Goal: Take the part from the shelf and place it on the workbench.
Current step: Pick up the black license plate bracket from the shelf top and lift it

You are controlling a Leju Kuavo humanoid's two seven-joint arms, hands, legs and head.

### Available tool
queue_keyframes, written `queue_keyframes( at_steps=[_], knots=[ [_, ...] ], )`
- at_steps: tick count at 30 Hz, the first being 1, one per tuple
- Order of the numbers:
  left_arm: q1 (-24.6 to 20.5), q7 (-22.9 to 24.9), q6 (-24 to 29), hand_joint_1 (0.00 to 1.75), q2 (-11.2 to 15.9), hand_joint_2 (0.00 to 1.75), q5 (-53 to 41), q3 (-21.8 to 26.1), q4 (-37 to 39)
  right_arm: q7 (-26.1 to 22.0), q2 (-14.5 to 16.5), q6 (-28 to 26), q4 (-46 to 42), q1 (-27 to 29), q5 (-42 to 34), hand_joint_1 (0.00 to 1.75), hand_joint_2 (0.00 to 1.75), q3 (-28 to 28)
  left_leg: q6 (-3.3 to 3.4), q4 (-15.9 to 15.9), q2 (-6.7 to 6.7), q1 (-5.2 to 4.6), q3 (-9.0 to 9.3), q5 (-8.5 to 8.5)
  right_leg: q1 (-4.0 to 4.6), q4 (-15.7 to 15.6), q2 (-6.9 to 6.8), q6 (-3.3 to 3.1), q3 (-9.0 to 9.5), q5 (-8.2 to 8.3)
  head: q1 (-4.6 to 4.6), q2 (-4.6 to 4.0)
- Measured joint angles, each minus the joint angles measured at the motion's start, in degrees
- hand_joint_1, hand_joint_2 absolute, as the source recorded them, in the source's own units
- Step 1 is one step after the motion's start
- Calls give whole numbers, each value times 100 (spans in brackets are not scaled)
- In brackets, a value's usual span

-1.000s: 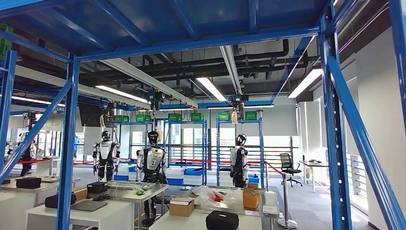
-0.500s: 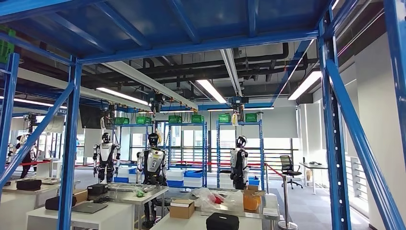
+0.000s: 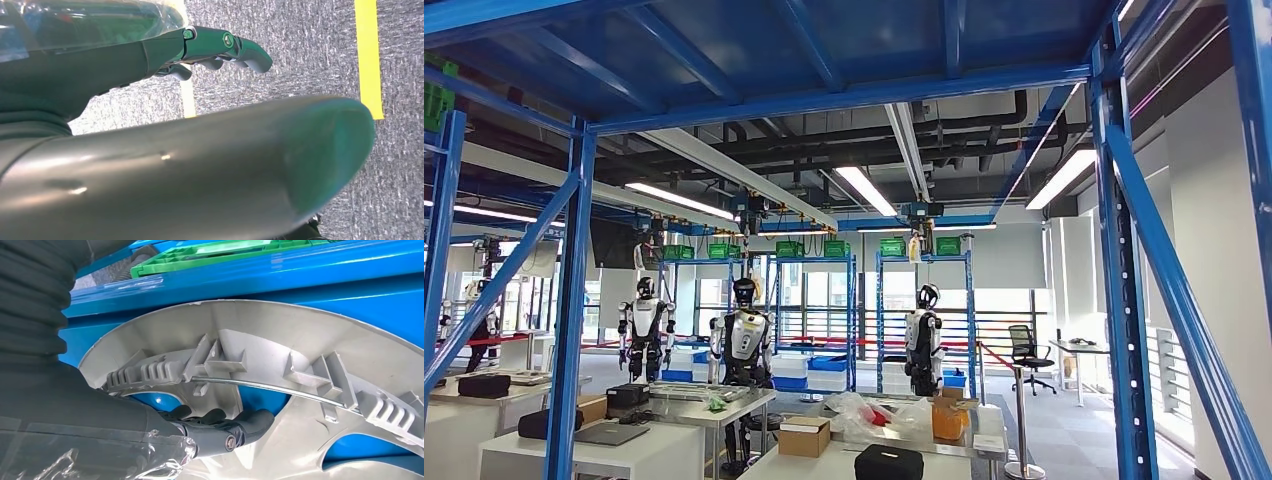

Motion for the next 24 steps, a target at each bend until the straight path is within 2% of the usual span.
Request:
queue_keyframes(
  at_steps=[4, 8, 24],
  knots=[
    [-1, -7, 0, 0, 1, 0, 2, 0, 0, 0, -16, 1, -27, 3, -62, 2, 175, 0, 2, 0, 0, 0, 2, -1, 0, -1, 0, 1, 3, -1, 0, 0],
    [-2, -3, 2, 0, 1, 0, 1, 0, 0, 0, -26, -5, -46, 2, -158, 175, 175, -2, 3, 0, 0, 0, 5, -2, 0, -3, 0, 1, 7, -1, 0, 0],
    [-8, 12, 7, 0, 3, 0, -1, 0, -11, -153, -63, -169, -67, -47, -512, 175, 175, -34, 5, 0, 2, 0, 27, -7, 2, -5, 2, 2, 27, -2, -2, 0]
  ],
)
